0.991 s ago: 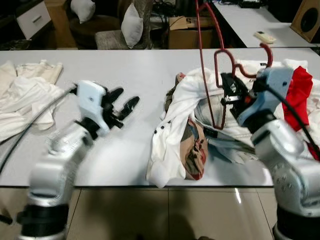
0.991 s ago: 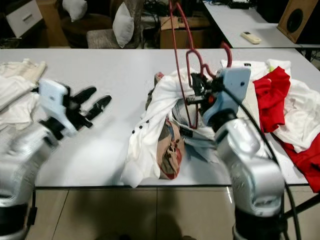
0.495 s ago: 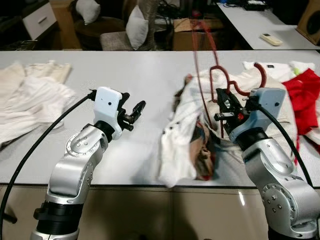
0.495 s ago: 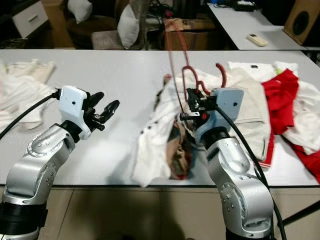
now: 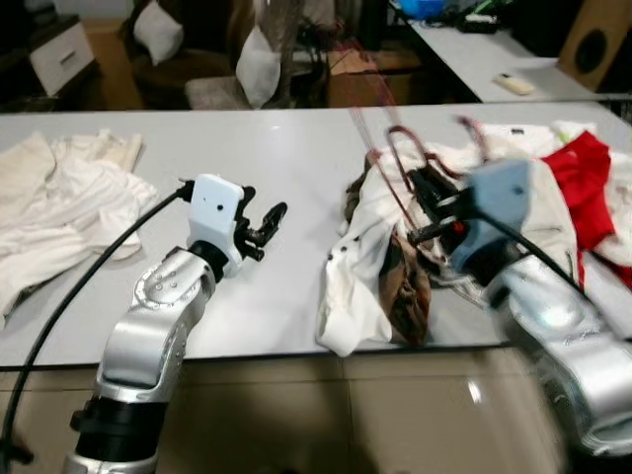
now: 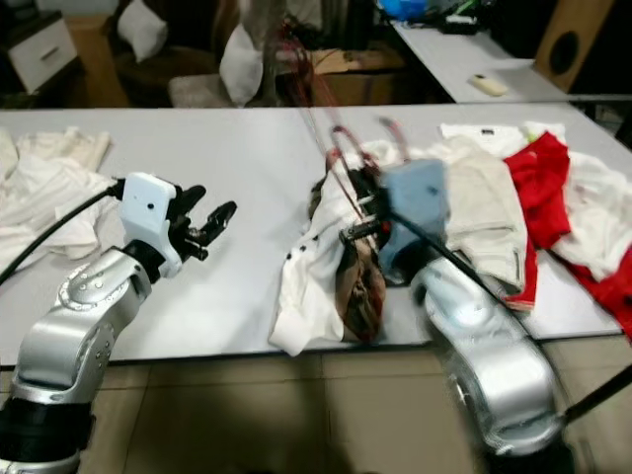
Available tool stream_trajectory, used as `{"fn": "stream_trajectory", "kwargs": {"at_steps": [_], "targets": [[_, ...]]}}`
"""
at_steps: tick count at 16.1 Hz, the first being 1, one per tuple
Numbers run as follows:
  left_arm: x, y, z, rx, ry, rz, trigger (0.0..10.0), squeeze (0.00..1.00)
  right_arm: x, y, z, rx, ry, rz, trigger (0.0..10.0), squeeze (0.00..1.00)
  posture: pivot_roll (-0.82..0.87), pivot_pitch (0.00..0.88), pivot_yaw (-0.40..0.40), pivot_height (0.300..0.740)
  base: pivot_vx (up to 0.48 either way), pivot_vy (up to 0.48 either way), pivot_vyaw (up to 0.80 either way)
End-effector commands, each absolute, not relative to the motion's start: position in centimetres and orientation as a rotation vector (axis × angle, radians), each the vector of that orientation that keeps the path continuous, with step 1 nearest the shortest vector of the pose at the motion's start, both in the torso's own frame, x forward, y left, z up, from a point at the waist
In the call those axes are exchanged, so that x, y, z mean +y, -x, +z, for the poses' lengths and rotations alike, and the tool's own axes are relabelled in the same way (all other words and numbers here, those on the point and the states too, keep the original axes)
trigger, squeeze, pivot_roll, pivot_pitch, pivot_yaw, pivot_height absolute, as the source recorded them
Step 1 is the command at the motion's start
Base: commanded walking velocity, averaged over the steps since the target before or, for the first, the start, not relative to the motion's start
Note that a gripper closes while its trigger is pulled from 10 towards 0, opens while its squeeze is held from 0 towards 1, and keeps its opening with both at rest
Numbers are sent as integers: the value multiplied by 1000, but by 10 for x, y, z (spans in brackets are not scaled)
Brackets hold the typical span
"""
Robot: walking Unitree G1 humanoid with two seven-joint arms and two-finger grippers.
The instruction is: Hang hanger
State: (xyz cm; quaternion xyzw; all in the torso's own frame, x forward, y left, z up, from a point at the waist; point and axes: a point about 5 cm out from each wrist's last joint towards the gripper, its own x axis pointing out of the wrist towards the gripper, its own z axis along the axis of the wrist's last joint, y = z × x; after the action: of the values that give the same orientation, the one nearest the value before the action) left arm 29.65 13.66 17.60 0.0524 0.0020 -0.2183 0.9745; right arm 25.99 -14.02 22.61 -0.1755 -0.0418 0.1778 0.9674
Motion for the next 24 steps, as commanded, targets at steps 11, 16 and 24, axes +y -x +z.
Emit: {"fn": "stream_trajectory", "kwargs": {"at_steps": [11, 16, 24], "targets": [[145, -300, 179, -5, -111, -398, 10000, 24, -131, -256, 248, -193, 855, 482, 10000, 0, -128, 0, 65, 740, 0, 309, 0], [149, -302, 180, -6, -119, -382, 10000, 24, -136, -260, 245, -214, 661, 406, 10000, 0, -130, 0, 64, 740, 0, 309, 0], [159, -304, 172, 15, -196, -365, 10000, 27, -149, -258, 175, 47, 318, 263, 10000, 0, -126, 0, 66, 740, 0, 308, 0]]}}
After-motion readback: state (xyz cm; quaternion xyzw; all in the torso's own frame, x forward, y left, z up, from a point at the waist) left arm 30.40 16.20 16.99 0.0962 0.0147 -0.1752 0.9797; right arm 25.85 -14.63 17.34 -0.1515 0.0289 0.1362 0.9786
